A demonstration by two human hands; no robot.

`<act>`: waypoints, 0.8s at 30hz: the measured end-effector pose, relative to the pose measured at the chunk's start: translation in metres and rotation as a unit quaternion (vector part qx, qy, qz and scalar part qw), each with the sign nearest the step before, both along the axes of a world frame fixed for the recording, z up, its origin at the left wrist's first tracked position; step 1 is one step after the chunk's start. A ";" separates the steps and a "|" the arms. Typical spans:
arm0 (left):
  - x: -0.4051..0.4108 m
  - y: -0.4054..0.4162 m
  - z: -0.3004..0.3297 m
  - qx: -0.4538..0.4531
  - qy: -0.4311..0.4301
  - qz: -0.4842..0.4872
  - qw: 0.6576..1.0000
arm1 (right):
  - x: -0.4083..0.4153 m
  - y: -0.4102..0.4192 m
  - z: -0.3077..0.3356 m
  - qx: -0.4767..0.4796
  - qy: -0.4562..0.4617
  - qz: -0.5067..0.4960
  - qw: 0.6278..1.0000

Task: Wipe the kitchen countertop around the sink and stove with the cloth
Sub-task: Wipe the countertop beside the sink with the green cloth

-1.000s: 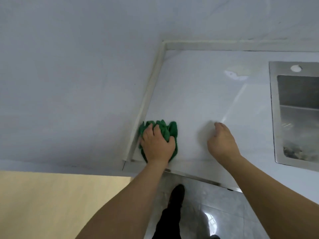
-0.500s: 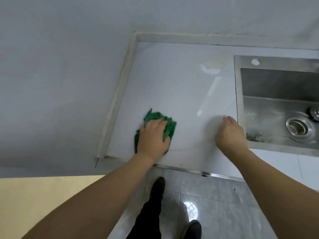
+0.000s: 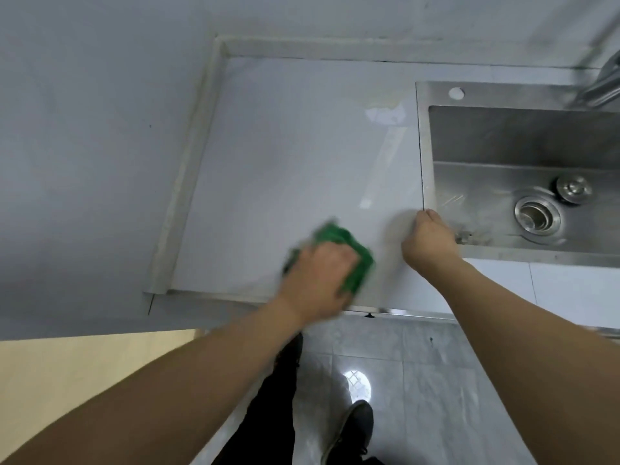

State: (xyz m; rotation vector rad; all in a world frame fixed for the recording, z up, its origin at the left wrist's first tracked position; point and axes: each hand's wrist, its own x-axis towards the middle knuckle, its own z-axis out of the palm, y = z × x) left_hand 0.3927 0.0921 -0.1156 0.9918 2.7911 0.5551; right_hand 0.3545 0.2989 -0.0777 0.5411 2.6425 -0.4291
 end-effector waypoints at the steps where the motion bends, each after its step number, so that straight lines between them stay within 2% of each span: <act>1: 0.021 0.015 -0.002 0.018 0.007 -0.113 0.993 | -0.001 -0.001 0.001 0.007 0.003 -0.002 1.000; 2: 0.034 0.024 -0.002 0.007 0.004 -0.208 0.978 | -0.003 -0.002 0.002 0.016 0.005 -0.002 1.000; 3: 0.030 0.024 -0.002 -0.003 0.007 -0.259 0.966 | -0.005 -0.002 0.003 0.024 0.008 -0.003 1.000; 4: 0.016 0.020 -0.001 -0.006 0.016 -0.257 0.966 | -0.007 -0.003 0.004 0.028 0.012 -0.005 1.000; 5: -0.001 0.012 0.000 -0.011 0.022 -0.202 0.979 | -0.009 -0.003 0.005 0.030 0.016 -0.009 0.999; 6: -0.019 0.001 0.004 -0.024 0.013 -0.104 0.994 | -0.011 -0.002 0.006 0.034 0.018 -0.013 0.999; 8: -0.041 -0.028 0.008 -0.044 0.024 0.080 0.996 | -0.012 0.000 0.007 0.054 0.021 -0.009 0.998; 9: -0.037 -0.035 0.009 -0.045 0.032 0.094 0.994 | -0.012 0.001 0.006 0.064 0.021 -0.004 0.998; 10: -0.022 -0.037 0.009 -0.039 0.035 0.064 0.997 | -0.012 0.002 0.005 0.072 0.021 0.002 0.997; 12: 0.025 -0.033 0.011 -0.020 -0.002 -0.074 0.997 | -0.010 0.000 0.003 0.082 0.018 0.016 0.996; 14: 0.068 -0.035 0.014 -0.022 -0.072 -0.227 0.971 | -0.006 -0.003 0.001 0.080 0.015 0.026 0.996; 15: 0.078 -0.039 0.018 -0.031 -0.095 -0.259 0.961 | -0.003 -0.005 0.002 0.074 0.015 0.030 0.997; 16: 0.078 -0.045 0.021 -0.017 -0.101 -0.235 0.967 | -0.001 -0.007 0.001 0.067 0.018 0.037 0.997; 17: 0.069 -0.049 0.023 0.025 -0.088 -0.159 0.983 | 0.001 -0.008 0.003 0.061 0.027 0.046 0.997; 19: 0.028 -0.053 0.030 0.104 -0.036 0.051 0.993 | 0.006 -0.006 0.007 0.062 0.035 0.054 0.996; 20: 0.006 -0.055 0.035 0.096 -0.011 0.127 0.987 | 0.010 -0.005 0.009 0.066 0.037 0.054 0.996; 22: -0.025 -0.052 0.036 0.008 -0.040 0.176 0.984 | 0.019 -0.003 0.012 0.073 0.038 0.053 0.995; 24: -0.021 -0.039 0.026 -0.075 -0.083 0.126 0.986 | 0.029 -0.004 0.014 0.077 0.035 0.048 0.995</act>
